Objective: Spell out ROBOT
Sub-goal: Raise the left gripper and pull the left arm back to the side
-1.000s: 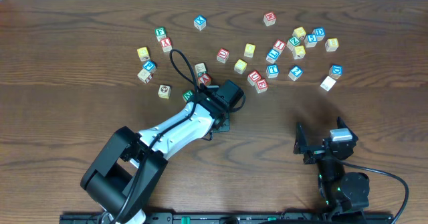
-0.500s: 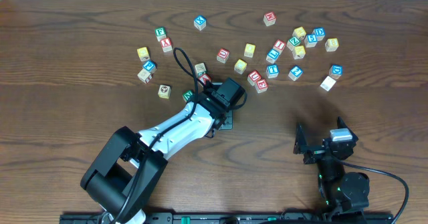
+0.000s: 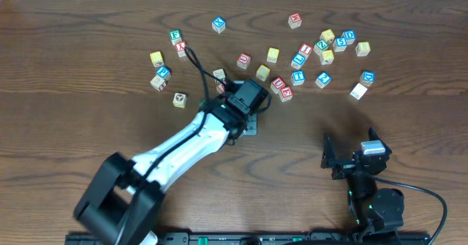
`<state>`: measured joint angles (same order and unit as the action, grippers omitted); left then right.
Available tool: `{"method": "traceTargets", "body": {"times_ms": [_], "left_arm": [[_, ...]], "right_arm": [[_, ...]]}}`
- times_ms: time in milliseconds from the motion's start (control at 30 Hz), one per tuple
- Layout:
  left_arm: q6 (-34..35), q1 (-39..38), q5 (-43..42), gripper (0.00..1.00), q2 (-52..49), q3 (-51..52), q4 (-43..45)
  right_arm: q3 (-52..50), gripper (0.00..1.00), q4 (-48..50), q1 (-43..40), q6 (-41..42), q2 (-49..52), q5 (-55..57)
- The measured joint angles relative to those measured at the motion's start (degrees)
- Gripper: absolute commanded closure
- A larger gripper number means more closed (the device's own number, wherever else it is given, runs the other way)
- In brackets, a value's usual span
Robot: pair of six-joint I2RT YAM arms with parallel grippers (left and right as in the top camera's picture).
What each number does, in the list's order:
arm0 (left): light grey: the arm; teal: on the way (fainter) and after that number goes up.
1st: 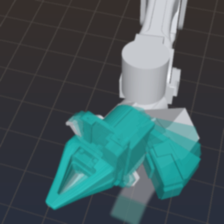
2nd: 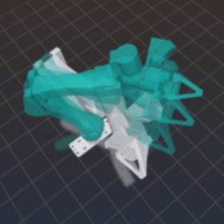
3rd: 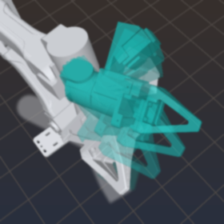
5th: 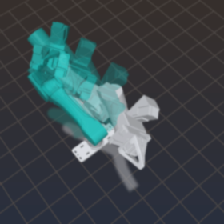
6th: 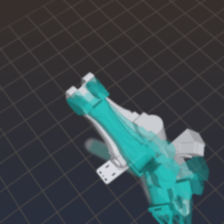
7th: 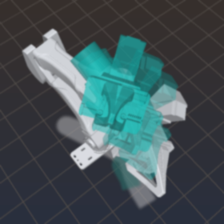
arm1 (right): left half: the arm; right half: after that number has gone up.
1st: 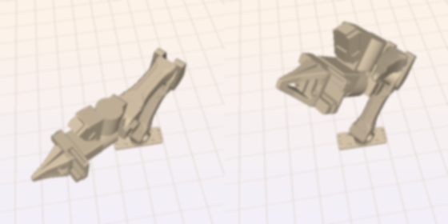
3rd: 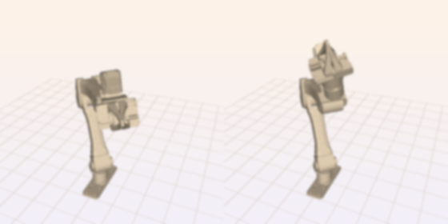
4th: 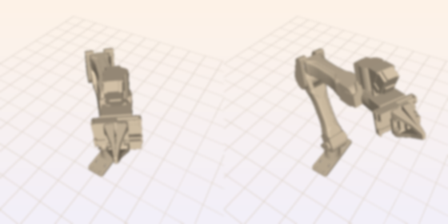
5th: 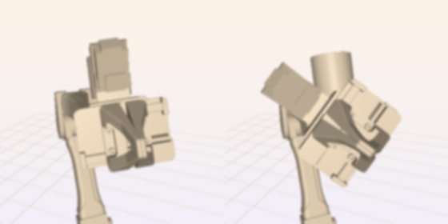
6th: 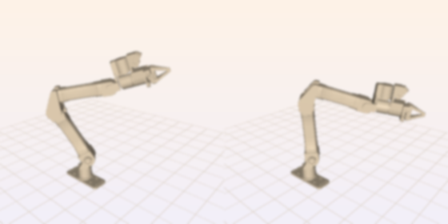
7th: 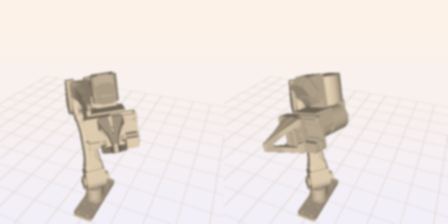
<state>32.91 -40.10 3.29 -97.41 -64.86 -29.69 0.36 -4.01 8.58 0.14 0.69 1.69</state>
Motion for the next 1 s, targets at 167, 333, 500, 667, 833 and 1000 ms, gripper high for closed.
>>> {"method": "traceTargets", "body": {"times_ms": [167,333,500,667,833,1000], "left_arm": [[-1.7,0.2,0.0,0.37,5.8,-0.2,-1.8],[-2.6,0.3,0.3,0.18,10.2,-0.2,-3.1],[-4.5,1.0,2.9,0.18,16.2,-0.2,-6.3],[-7.3,6.0,3.3,0.18,22.2,-0.2,-10.6],[-14.2,14.6,-1.7,0.17,29.8,-0.2,-14.4],[-20.0,22.0,-6.9,0.06,36.9,-0.2,-17.9]], "right_arm": [[0.0,0.01,0.0,0.0,0.0,0.0,0.0],[0.0,0.01,0.0,0.0,0.0,0.0,0.0],[0.0,0.01,0.0,0.0,0.0,0.0,0.0],[0.0,0.01,0.0,0.0,0.0,0.0,0.0],[0.0,0.01,0.0,0.0,0.0,0.0,0.0],[0.0,0.01,0.0,0.0,0.0,0.0,0.0]]}}
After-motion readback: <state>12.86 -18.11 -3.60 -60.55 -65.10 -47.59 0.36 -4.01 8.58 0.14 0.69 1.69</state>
